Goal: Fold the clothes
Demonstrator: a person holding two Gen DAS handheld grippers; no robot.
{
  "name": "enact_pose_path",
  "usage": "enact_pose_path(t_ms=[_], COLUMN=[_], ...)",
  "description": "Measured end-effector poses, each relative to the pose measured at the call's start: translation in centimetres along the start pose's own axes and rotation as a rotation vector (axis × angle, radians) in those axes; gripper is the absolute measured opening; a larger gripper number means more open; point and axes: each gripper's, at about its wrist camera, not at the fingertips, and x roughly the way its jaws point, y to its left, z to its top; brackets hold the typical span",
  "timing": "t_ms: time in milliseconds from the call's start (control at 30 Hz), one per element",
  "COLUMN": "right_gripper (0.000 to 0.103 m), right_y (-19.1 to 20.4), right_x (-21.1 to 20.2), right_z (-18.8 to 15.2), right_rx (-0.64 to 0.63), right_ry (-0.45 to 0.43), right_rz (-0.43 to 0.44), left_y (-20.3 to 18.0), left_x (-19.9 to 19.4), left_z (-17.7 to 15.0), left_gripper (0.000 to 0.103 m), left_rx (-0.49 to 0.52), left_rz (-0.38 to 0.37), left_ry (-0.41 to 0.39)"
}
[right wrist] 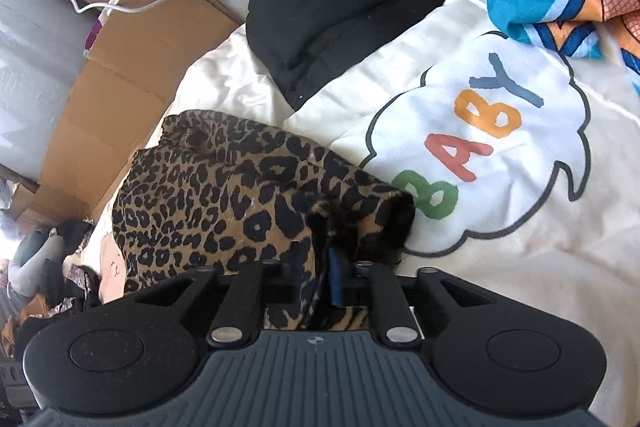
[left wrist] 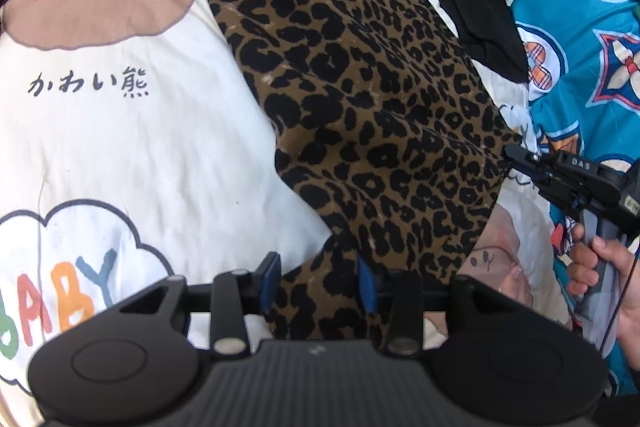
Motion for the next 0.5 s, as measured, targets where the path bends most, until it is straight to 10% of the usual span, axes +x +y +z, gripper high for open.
enact_pose_path(t_ms=[167, 233, 500], right_gripper=[0.023, 0.001, 0.001], right_y=[-1.2, -1.0, -0.1], right_x=[0.6, 0.4, -1.9], right_z=[0.0, -0.2, 0.2], right_rx=[0.035, 0.005, -0.054], right_ry=[-0.021, -0.026, -0.089], right_rz=[0.017, 0.030, 0.088], left_y=[-0.8, -1.1, -2.7], left_x=[-0.8, -1.3, -3.2], left_z=[1.5, 2.5, 8.4], left_gripper=[0.043, 0.043, 0.046], left_rx=[0.054, 0.083, 0.120], left_rz=[0.039, 0.059, 0.130], left_ry=[0.013, 0.016, -0.022])
